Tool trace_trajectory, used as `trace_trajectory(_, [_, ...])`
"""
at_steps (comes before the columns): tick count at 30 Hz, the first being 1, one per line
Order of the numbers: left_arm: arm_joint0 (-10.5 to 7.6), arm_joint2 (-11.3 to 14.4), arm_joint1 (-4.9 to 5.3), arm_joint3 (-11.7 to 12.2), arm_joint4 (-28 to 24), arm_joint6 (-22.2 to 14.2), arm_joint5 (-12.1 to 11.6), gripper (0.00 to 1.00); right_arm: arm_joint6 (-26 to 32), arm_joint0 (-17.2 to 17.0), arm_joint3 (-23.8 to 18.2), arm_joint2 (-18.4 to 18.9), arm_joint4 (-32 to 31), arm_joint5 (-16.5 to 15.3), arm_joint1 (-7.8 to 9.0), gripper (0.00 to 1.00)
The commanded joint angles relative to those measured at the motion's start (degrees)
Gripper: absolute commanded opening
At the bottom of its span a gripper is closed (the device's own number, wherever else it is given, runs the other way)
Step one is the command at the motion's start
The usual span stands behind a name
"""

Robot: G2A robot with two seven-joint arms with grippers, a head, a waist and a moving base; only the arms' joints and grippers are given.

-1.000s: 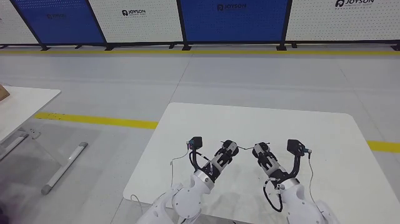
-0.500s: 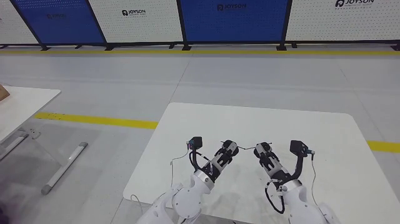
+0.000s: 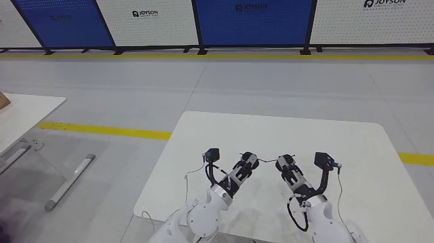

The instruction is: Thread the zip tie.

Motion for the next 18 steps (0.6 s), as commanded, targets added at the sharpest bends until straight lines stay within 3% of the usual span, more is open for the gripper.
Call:
trace_trajectory(1, [0.00,0.0,0.00,0.0,0.0,0.0,0.0,0.00,0.1,-0.2,-0.1,0.1,-0.3,0.0,-0.03,0.00])
trace_trajectory(18, [0.00,0.0,0.00,0.0,0.0,0.0,0.0,0.00,0.7,0.1,0.2,0.2,-1.0,-0.1,-0.67,0.00])
